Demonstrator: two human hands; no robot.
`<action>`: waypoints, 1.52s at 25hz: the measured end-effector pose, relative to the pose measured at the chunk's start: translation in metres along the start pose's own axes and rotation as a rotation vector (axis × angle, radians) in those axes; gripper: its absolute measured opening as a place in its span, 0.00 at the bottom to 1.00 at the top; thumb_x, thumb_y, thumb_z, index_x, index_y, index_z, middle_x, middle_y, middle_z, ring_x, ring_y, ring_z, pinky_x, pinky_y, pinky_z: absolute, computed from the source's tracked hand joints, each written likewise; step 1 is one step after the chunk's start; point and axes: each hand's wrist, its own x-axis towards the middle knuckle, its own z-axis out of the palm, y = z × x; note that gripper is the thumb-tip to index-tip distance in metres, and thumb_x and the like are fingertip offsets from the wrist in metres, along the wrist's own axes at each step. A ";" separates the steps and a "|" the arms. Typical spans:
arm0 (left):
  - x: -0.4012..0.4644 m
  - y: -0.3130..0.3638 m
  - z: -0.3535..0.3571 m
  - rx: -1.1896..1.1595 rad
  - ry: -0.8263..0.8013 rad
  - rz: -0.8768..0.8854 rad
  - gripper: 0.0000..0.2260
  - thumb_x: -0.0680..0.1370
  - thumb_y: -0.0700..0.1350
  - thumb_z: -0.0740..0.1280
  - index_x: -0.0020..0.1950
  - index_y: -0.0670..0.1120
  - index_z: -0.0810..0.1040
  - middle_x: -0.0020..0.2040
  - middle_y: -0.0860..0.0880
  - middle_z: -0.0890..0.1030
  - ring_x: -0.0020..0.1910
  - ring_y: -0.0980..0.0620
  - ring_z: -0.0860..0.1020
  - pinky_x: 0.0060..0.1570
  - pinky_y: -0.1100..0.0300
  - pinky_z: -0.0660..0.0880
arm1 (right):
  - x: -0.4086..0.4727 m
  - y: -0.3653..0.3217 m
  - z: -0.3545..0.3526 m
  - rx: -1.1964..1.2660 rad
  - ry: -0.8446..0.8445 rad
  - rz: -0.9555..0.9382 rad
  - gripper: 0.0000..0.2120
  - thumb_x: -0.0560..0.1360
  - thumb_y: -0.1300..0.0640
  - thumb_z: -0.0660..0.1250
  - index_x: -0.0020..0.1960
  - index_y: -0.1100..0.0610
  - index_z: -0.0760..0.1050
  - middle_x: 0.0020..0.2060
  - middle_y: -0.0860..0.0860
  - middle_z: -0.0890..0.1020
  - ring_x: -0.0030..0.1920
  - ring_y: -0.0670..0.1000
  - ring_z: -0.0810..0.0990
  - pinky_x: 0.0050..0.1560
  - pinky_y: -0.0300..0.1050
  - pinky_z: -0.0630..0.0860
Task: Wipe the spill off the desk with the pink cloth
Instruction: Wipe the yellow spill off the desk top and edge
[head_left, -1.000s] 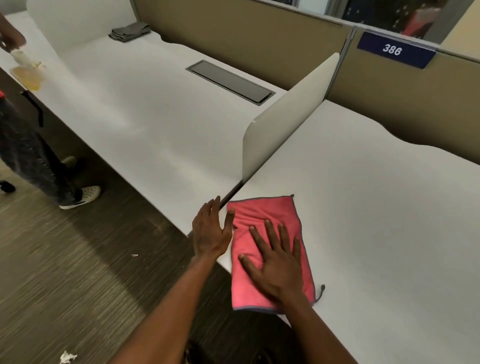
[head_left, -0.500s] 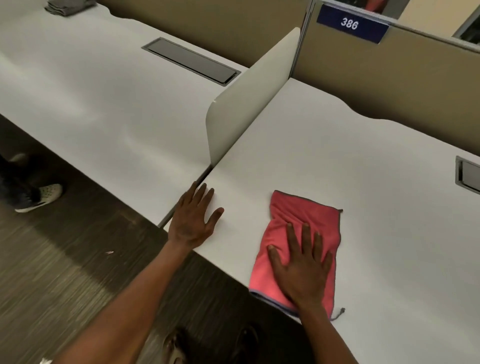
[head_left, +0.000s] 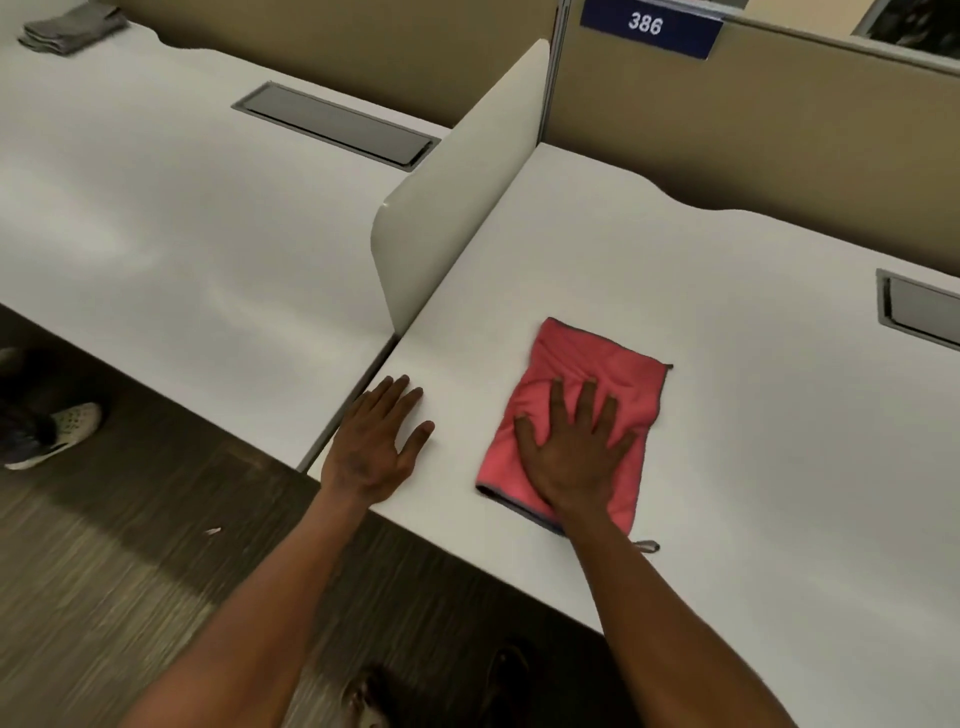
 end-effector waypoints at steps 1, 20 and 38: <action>0.001 0.005 -0.001 -0.003 -0.011 0.010 0.29 0.82 0.66 0.50 0.79 0.54 0.65 0.81 0.53 0.63 0.81 0.54 0.57 0.80 0.54 0.52 | -0.012 -0.004 0.001 0.000 -0.006 -0.056 0.39 0.78 0.25 0.41 0.84 0.40 0.44 0.85 0.52 0.47 0.84 0.62 0.42 0.78 0.74 0.37; 0.000 0.000 -0.007 -0.028 -0.025 -0.017 0.28 0.82 0.66 0.50 0.79 0.55 0.66 0.80 0.55 0.63 0.80 0.55 0.58 0.79 0.56 0.52 | -0.028 0.047 -0.014 -0.041 -0.121 -0.175 0.37 0.76 0.23 0.42 0.82 0.32 0.42 0.84 0.46 0.39 0.84 0.59 0.35 0.75 0.72 0.31; -0.001 0.000 -0.007 -0.077 0.057 -0.003 0.25 0.82 0.62 0.55 0.77 0.54 0.71 0.78 0.53 0.68 0.79 0.54 0.63 0.78 0.51 0.59 | -0.012 -0.025 0.004 -0.023 -0.127 -0.290 0.39 0.76 0.24 0.47 0.83 0.36 0.44 0.85 0.48 0.43 0.84 0.60 0.36 0.76 0.71 0.30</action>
